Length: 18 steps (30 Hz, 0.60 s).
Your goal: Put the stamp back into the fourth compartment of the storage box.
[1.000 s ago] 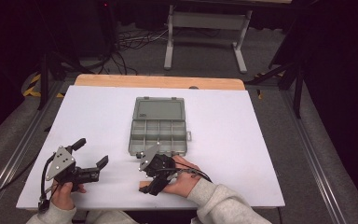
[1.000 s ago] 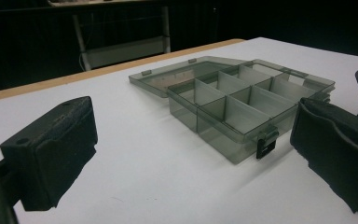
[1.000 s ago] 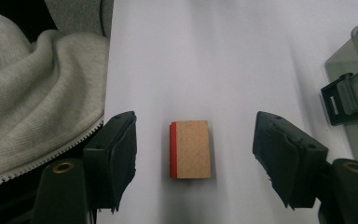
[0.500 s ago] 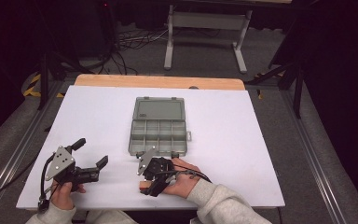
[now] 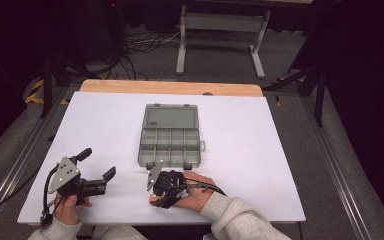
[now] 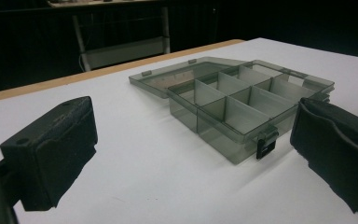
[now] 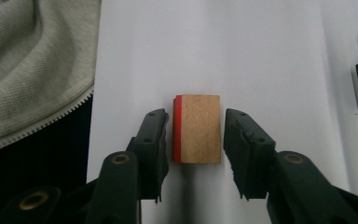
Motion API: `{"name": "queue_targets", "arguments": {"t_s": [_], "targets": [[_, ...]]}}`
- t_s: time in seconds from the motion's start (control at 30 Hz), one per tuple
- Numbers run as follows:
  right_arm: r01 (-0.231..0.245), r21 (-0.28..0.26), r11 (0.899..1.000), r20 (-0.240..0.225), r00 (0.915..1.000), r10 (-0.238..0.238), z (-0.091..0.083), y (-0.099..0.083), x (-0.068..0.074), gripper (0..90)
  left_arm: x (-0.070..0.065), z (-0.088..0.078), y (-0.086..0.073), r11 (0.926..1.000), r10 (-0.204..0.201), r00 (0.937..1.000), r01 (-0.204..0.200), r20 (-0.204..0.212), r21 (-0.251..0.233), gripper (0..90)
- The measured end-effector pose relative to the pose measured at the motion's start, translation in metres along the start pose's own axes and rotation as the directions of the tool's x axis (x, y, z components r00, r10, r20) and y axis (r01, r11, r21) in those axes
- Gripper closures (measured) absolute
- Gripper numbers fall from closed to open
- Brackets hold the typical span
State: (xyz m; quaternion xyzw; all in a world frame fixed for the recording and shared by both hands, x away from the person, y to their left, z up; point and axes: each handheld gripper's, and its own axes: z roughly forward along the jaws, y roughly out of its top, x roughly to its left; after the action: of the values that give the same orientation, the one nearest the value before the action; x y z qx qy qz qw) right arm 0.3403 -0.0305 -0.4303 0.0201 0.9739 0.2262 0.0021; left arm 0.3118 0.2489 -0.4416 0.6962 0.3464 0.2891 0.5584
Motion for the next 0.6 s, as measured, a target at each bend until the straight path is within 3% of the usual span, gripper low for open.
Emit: {"name": "queue_targets", "arguments": {"t_s": [0.5, 0.6], "targets": [[0.012, 0.010, 1.000, 0.015, 0.9998, -0.013, 0.0011, 0.0004, 0.0015, 66.0, 0.0001, -0.0003, 0.0002, 1.0000, 0.000, 1.0000, 0.000, -0.001, -0.001, 1.3], [0.014, -0.010, 1.000, 0.019, 0.9997, -0.014, -0.0023, 0.0006, 0.0016, 66.0, 0.0002, -0.0002, 0.0001, 1.0000, -0.001, 1.0000, 0.001, -0.001, -0.001, 1.3]]}}
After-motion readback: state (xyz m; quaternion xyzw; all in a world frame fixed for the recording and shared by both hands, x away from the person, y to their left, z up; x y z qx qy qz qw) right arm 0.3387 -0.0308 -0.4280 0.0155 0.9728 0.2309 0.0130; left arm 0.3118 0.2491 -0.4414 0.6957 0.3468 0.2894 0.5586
